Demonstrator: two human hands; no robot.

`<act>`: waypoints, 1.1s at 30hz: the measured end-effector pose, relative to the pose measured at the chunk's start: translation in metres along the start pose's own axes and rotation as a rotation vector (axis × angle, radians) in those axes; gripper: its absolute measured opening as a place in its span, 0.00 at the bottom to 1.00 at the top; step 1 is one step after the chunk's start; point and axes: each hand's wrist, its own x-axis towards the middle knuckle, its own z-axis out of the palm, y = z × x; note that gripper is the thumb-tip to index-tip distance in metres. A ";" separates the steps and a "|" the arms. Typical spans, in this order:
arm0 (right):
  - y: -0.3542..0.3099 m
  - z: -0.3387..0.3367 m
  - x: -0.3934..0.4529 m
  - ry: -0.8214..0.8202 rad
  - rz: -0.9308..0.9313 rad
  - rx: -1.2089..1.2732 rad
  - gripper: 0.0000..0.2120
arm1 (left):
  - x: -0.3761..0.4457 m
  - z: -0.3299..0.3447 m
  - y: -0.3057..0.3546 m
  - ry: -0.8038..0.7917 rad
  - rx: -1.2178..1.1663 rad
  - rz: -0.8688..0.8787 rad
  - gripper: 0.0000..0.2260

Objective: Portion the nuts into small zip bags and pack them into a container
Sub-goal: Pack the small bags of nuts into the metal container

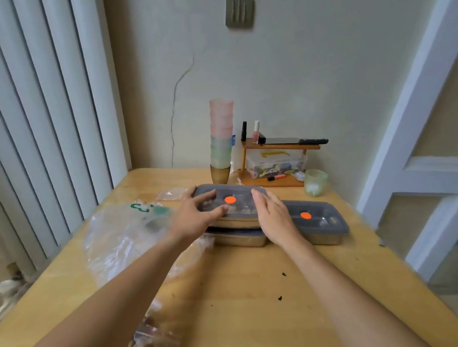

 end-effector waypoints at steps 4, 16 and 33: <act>0.042 -0.030 -0.001 0.235 0.037 -0.283 0.30 | -0.003 0.000 0.002 -0.029 -0.023 -0.014 0.30; 0.064 -0.064 -0.069 -0.027 0.158 -0.670 0.29 | -0.037 -0.002 0.012 0.181 0.292 0.009 0.27; 0.023 -0.090 -0.133 -0.013 -0.211 -1.057 0.08 | -0.145 0.023 0.029 0.092 0.390 0.146 0.11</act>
